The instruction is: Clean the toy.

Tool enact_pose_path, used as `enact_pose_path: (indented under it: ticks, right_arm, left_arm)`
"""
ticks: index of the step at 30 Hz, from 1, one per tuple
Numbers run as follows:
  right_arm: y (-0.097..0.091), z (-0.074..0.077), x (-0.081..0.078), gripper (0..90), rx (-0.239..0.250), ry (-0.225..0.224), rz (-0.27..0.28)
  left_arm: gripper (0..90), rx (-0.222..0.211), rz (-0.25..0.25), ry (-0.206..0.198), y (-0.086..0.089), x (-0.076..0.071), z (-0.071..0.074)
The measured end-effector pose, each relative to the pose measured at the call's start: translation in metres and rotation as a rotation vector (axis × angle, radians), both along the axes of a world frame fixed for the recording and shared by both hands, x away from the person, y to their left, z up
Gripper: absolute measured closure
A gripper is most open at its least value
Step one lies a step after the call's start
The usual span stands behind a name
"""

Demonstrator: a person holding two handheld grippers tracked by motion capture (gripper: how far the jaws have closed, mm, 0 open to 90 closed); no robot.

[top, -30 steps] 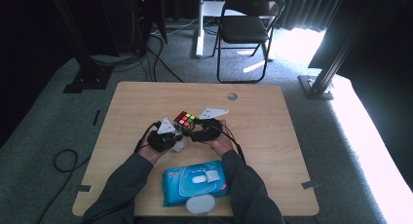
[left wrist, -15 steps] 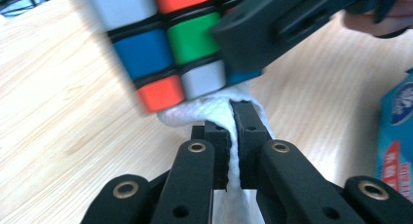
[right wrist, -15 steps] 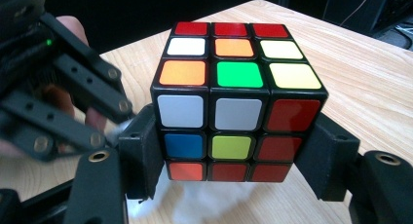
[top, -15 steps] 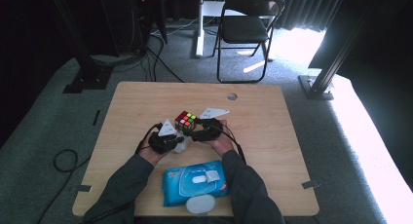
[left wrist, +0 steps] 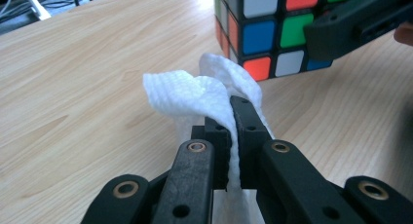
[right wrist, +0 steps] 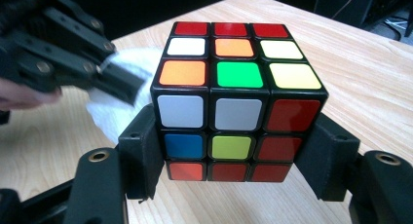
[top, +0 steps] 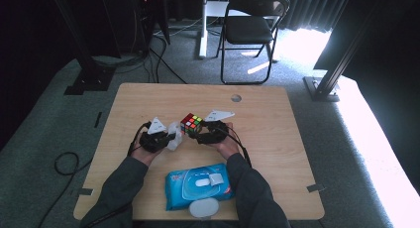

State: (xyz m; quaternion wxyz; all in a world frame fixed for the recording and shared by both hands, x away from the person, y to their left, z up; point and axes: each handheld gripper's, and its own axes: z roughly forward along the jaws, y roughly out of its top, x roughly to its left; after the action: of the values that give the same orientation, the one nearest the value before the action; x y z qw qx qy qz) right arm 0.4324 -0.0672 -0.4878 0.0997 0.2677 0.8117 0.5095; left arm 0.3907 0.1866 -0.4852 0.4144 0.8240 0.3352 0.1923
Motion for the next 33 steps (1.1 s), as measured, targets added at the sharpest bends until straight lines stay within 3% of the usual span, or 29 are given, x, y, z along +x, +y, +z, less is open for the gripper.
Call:
enact_pose_path:
  ticks: [10,27,33]
  right_arm:
    - [0.0,-0.016,0.005,34.1,-0.074,0.01,-0.017]
    - [0.009,-0.04,0.014,34.1,-0.135,0.042,-0.039]
    - [0.011,-0.043,0.013,34.1,-0.144,0.035,-0.042]
  left_arm:
    - [87.0,0.005,-0.005,0.007,-0.002,0.0,-0.002]
    - [87.0,0.029,-0.007,0.019,-0.011,0.001,-0.007]
    - [87.0,0.037,-0.015,0.025,-0.014,0.001,-0.009]
